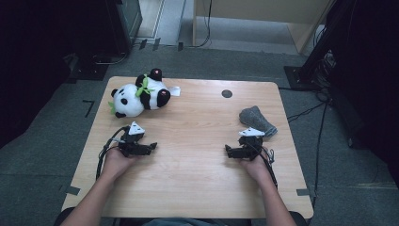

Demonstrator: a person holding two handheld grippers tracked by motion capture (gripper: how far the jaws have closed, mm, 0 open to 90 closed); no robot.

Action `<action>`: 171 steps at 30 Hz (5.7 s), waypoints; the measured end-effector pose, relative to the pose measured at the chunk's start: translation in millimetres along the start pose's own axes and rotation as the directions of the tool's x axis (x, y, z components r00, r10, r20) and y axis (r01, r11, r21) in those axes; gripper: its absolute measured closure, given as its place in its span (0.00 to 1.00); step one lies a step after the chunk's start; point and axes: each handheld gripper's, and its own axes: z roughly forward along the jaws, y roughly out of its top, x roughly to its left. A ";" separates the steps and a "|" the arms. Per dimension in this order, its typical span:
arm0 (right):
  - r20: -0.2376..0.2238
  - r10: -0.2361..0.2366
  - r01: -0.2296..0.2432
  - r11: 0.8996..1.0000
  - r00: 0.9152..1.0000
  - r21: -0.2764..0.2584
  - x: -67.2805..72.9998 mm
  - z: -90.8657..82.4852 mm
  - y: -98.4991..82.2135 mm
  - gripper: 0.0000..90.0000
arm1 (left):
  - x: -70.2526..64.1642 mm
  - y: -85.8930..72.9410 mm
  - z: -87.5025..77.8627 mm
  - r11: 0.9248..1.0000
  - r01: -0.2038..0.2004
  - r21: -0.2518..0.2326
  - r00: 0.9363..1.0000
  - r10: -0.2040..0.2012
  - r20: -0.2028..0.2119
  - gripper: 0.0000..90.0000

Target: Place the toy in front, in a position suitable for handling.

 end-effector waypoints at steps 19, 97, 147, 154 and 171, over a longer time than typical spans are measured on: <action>-0.017 -0.020 0.020 1.000 1.000 0.001 -0.3 1.7 1.6 0.01 | 5.7 20.9 -10.9 0.998 0.038 0.055 0.995 -0.043 0.086 0.30; -0.026 -0.026 0.026 1.000 0.999 0.001 3.4 3.5 3.3 0.01 | 110.3 154.5 -0.3 0.998 0.055 0.042 0.997 -0.052 -0.064 0.29; -0.058 -0.006 0.004 1.000 0.998 -0.024 -5.1 -17.9 20.1 0.31 | -13.8 117.0 -42.0 0.998 0.028 -0.059 0.989 -0.019 0.150 0.72; -0.058 0.000 -0.002 0.999 0.998 -0.036 -10.2 -23.8 22.3 0.34 | -39.4 107.6 -42.6 0.999 0.018 -0.049 0.982 -0.009 0.187 0.72; -0.012 -0.030 0.029 0.996 0.999 -0.085 -29.5 -41.6 35.2 0.41 | -93.4 85.5 -48.1 0.998 0.025 -0.056 0.963 -0.009 0.270 0.71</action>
